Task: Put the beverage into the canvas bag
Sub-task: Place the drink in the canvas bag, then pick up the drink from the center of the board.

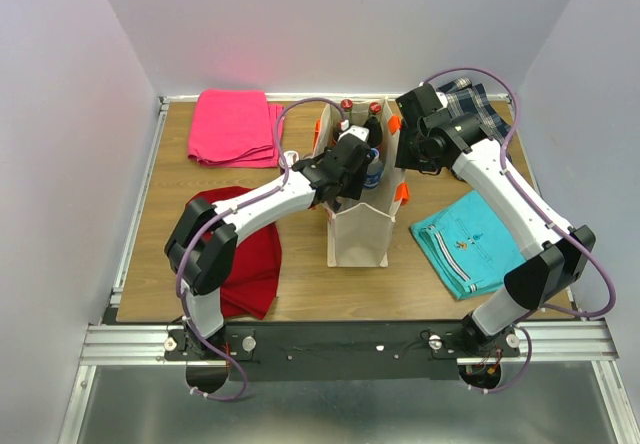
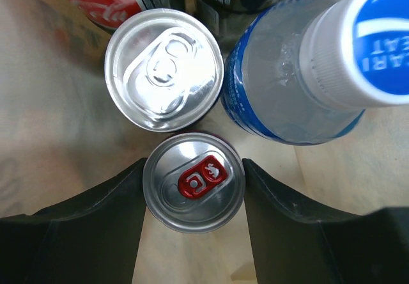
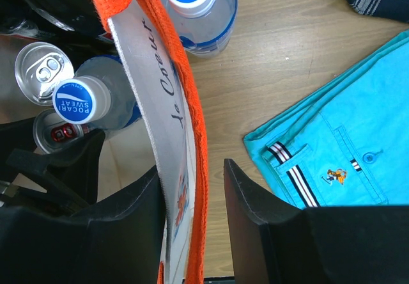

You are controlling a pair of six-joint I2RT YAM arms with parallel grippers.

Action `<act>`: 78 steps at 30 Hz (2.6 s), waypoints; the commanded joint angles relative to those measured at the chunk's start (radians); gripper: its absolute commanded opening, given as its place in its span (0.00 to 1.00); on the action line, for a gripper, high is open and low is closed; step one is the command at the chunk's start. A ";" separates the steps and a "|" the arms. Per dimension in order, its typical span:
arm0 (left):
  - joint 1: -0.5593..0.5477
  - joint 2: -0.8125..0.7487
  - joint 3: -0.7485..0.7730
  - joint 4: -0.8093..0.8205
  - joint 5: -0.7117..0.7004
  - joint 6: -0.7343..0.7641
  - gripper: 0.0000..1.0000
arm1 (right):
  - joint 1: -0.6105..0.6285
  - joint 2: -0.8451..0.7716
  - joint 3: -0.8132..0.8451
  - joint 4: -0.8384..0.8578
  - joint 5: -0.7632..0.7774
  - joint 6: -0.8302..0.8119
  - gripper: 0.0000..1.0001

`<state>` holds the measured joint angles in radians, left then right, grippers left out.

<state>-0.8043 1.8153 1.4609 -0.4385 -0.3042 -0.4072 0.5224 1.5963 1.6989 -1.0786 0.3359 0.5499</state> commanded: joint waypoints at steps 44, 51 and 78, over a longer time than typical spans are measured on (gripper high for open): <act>0.005 -0.182 0.185 -0.006 -0.067 0.107 0.79 | 0.007 -0.006 0.030 0.026 0.011 -0.002 0.48; 0.001 -0.249 0.216 -0.002 -0.049 0.130 0.80 | 0.007 0.011 0.120 0.006 0.025 -0.024 0.49; 0.140 -0.625 -0.125 -0.086 -0.171 0.105 0.91 | 0.091 0.278 0.611 0.020 -0.006 -0.139 0.66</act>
<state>-0.7025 1.2186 1.3483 -0.4931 -0.4610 -0.2771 0.5743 1.8328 2.2147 -1.0561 0.3401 0.4438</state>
